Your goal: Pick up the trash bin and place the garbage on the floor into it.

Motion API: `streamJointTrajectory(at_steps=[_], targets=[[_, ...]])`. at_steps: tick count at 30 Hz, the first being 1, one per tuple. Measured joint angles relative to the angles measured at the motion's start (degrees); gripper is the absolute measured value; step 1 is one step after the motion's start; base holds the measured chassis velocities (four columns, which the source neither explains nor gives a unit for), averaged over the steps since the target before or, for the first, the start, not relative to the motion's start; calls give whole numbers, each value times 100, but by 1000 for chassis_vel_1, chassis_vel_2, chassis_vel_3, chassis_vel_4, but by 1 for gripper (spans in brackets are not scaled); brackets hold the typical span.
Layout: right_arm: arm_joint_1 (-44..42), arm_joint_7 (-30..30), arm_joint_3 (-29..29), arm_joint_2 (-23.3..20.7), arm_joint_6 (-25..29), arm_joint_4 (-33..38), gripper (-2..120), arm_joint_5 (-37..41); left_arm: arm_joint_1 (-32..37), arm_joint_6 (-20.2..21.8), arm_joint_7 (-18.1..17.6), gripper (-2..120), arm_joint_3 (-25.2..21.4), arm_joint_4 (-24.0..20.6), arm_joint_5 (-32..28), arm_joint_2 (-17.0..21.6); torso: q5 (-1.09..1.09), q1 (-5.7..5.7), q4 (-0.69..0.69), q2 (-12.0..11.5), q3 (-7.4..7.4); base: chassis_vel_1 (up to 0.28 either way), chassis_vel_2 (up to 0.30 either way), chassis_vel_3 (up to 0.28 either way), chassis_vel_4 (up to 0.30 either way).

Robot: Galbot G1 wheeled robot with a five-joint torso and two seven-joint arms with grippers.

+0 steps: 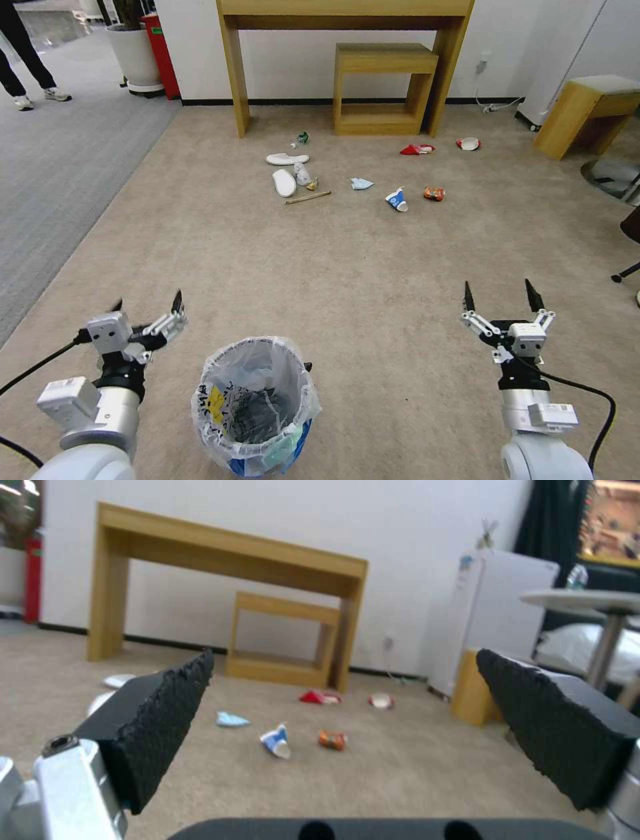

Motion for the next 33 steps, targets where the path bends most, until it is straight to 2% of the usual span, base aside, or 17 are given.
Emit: streamJointTrajectory(at_steps=[1,2,4,5,7,10,12,19,30,33], targets=[[5,55,-15,-19,-65,26,100,23,23,328,-106,100,-35,-38,-122,116,-1,0,0,0,0,0,0,0,0],[5,55,-15,-19,-65,26,100,23,23,328,-106,100,-35,-38,-122,116,-1,0,0,0,0,0,0,0,0],[33,86,-44,-52,-103,45,100,30,96,911,-350,100,-74,-74,-601,373,-2,0,0,0,0,0,0,0,0],[45,89,-58,-63,-105,45,100,29,139,979,-361,100,-72,-77,-660,460,-2,0,0,0,0,0,0,0,0],[54,90,-66,-68,-105,45,100,29,155,995,-356,100,-69,-77,-645,489,-1,0,0,0,0,0,0,0,0],[87,93,-98,-90,-98,-12,100,26,278,1008,-96,100,8,119,-79,690,-1,0,0,0,0,0,0,0,0],[88,97,-99,-106,-92,-27,100,27,312,1003,-34,100,26,226,96,746,-1,0,0,0,0,0,0,0,0],[120,106,-86,-164,-72,-97,100,41,290,966,34,100,47,569,411,877,-1,0,0,0,0,0,0,0,0],[188,105,-140,-146,-47,-210,100,15,216,932,55,100,173,674,1,878,0,0,0,0,0,0,0,0,0],[204,103,-140,-132,-42,-239,100,-11,153,924,203,100,248,694,-189,883,0,0,0,0,0,0,0,0,0]])
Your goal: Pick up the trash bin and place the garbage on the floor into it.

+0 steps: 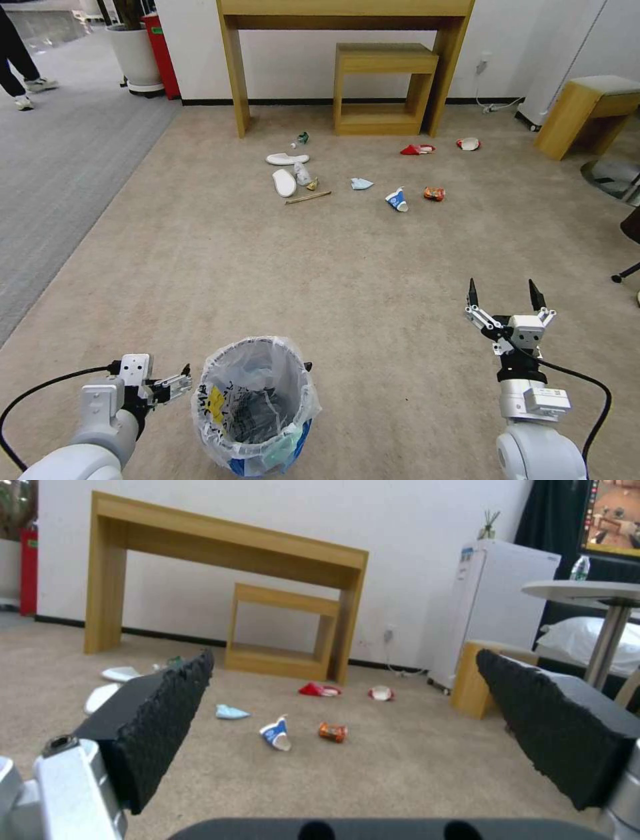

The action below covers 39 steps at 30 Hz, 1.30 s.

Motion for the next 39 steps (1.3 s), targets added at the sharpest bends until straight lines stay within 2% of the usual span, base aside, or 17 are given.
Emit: streamJointTrajectory(at_steps=[3,17,29,39], targets=[[3,-2,-8,37,18,-21,100,-25,-93,-4,166,100,113,89,-30,-3,0,0,0,0,0,0,0,0,0],[22,-16,-68,75,35,-103,100,-93,-373,-12,380,100,474,678,120,-10,0,0,0,0,0,0,0,0,0],[69,-21,-135,70,37,-227,100,-127,-463,-18,445,100,603,1131,418,44,0,0,0,0,0,0,0,0,0],[98,-23,-157,81,42,-285,100,-170,-509,-22,482,100,745,1331,522,72,0,0,0,0,0,0,0,0,0]])
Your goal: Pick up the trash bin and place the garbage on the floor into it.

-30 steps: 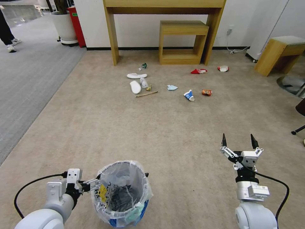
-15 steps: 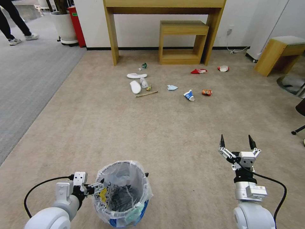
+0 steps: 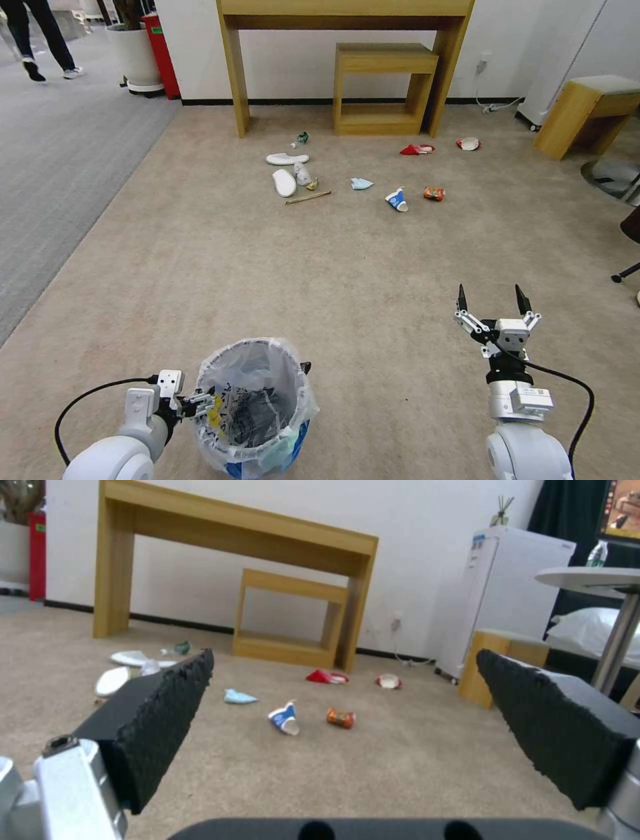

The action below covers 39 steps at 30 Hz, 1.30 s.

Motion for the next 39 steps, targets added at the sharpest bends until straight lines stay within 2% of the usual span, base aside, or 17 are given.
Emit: streamJointTrajectory(at_steps=[25,29,30,32,34,36,39], targets=[[98,-1,-66,7,16,-146,100,-47,-118,-32,204,98,211,101,172,-49,2,-1,1,1,-1,0,0,0,0],[130,0,-76,5,16,-163,100,-47,-110,-29,205,92,220,100,172,-49,1,-1,0,1,-1,0,0,0,0],[152,0,-88,5,16,-170,100,-47,-96,-26,205,85,223,89,172,-47,0,-1,0,1,0,0,0,0,0],[160,0,-93,5,15,-173,100,-47,-91,-25,204,85,225,85,171,-46,0,-1,0,1,0,0,0,0,0],[192,2,-113,8,8,-189,100,-49,-58,3,204,73,245,79,159,-38,-5,0,-1,0,1,0,0,0,0],[193,2,-115,8,8,-190,100,-49,-53,12,202,71,247,83,158,-36,-6,0,-2,0,1,0,0,0,0],[200,3,-128,13,5,-204,100,-65,-12,43,149,53,234,62,155,-10,-6,0,-2,0,2,0,0,0,0]])
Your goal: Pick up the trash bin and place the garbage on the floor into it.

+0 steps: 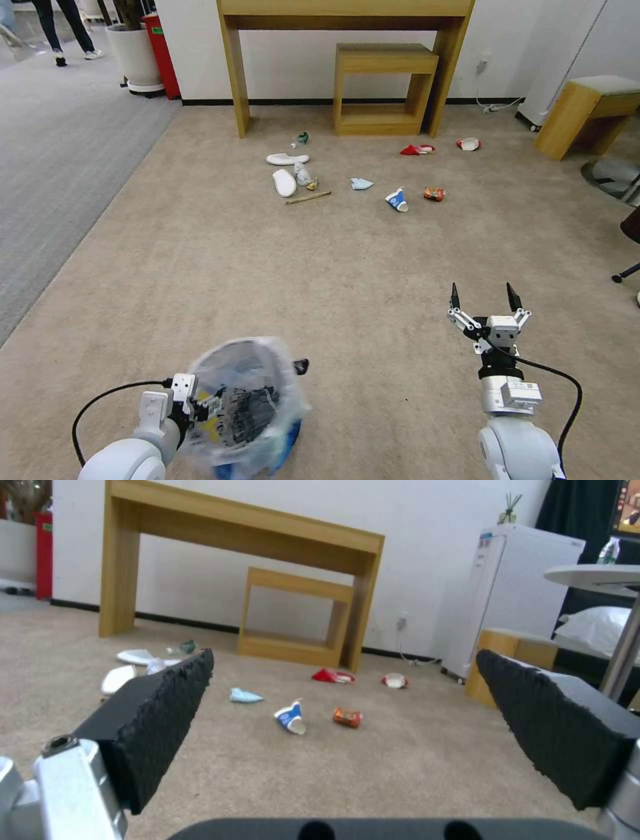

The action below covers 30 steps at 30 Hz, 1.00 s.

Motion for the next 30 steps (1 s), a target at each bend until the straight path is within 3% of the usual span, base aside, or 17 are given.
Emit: streamJointTrajectory(at_steps=[4,11,15,30], targets=[[1,1,-1,1,1,-6,100,-8,24,2,-20,44,-19,-21,-2,19,1,0,0,0,0,0,0,0,0],[3,7,5,20,28,-21,100,-86,88,-13,-32,13,-104,-99,-18,61,6,0,1,0,-1,0,0,0,0],[-11,11,8,27,41,-22,100,-105,111,-49,-32,5,-136,-117,-29,64,5,0,1,0,-2,0,0,0,0],[-35,39,22,39,64,4,100,-160,106,-25,-183,1,-410,-353,-428,-75,6,0,2,0,-2,0,0,0,0]])
